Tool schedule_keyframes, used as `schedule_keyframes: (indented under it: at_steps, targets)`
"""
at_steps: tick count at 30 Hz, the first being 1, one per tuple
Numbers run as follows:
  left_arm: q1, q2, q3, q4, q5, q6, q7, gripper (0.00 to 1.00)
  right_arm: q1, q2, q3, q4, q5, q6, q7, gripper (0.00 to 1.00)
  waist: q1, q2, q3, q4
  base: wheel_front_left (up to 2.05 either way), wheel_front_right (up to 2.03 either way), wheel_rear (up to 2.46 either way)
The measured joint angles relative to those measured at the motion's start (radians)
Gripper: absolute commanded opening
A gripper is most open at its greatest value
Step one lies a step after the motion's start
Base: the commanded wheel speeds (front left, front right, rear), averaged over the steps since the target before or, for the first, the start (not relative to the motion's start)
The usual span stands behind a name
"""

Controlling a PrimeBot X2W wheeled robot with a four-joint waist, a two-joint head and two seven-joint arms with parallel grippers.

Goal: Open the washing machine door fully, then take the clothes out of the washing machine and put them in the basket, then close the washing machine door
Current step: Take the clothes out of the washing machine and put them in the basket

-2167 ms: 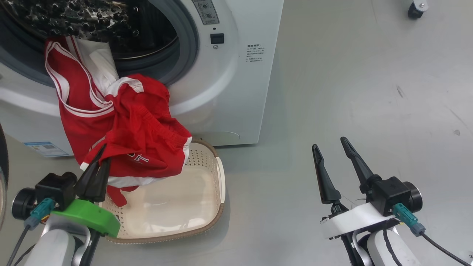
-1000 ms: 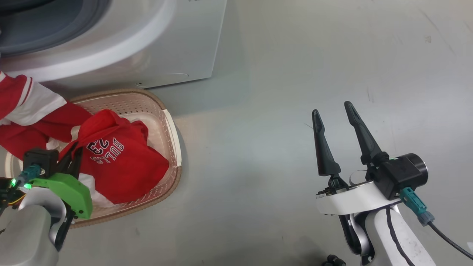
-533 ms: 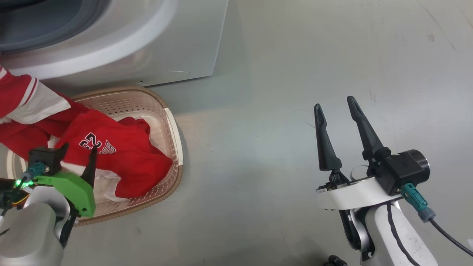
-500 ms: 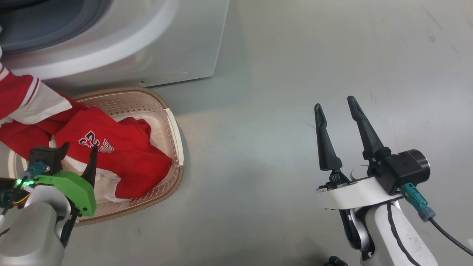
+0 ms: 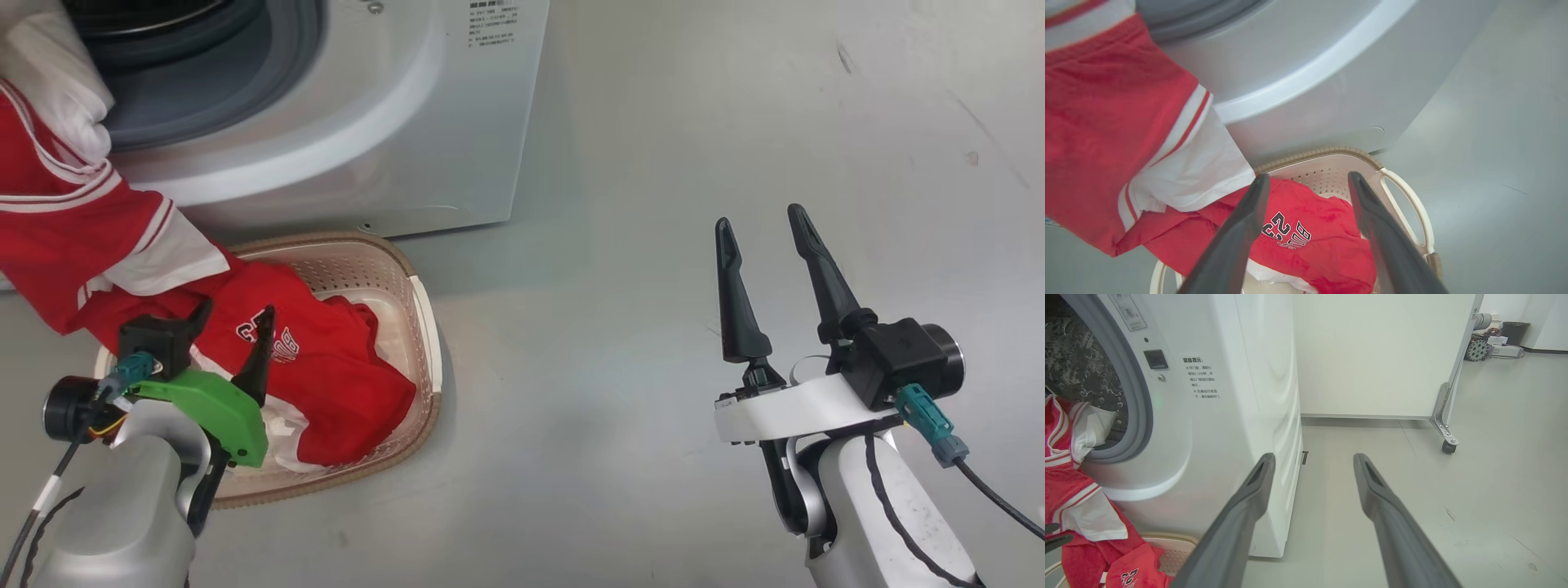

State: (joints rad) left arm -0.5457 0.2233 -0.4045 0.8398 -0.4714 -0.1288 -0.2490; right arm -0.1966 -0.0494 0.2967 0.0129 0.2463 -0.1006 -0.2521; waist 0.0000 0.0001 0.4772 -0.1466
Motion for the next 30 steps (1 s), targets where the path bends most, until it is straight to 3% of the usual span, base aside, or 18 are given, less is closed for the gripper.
schedule_keyframes:
  at_steps: [5,8,14,30]
  targets:
    - [0.0,-0.008,0.0,-0.032,-0.007,0.0,0.0,1.0,0.002,0.0,-0.02,0.027,0.004,0.008,0.0,1.0,0.0,0.0,-0.06,0.028,0.0,0.0,0.0]
    - [0.003,-0.026,0.045,-0.069,-0.065,0.0,-0.002,1.0,0.007,0.0,-0.032,0.039,0.004,0.015,0.0,1.0,0.0,0.0,-0.098,0.048,0.0,0.0,0.0]
    - [0.015,-0.02,0.081,-0.175,-0.053,0.0,-0.003,1.0,0.053,-0.002,-0.06,0.063,0.009,0.029,0.0,1.0,0.0,0.0,-0.177,0.091,0.0,0.0,0.0]
    - [0.263,-0.007,0.175,-0.353,-0.028,0.0,-0.003,1.0,0.141,0.0,-0.073,0.081,0.028,0.076,0.0,1.0,-0.0001,0.0,-0.365,0.178,0.0,0.0,0.0]
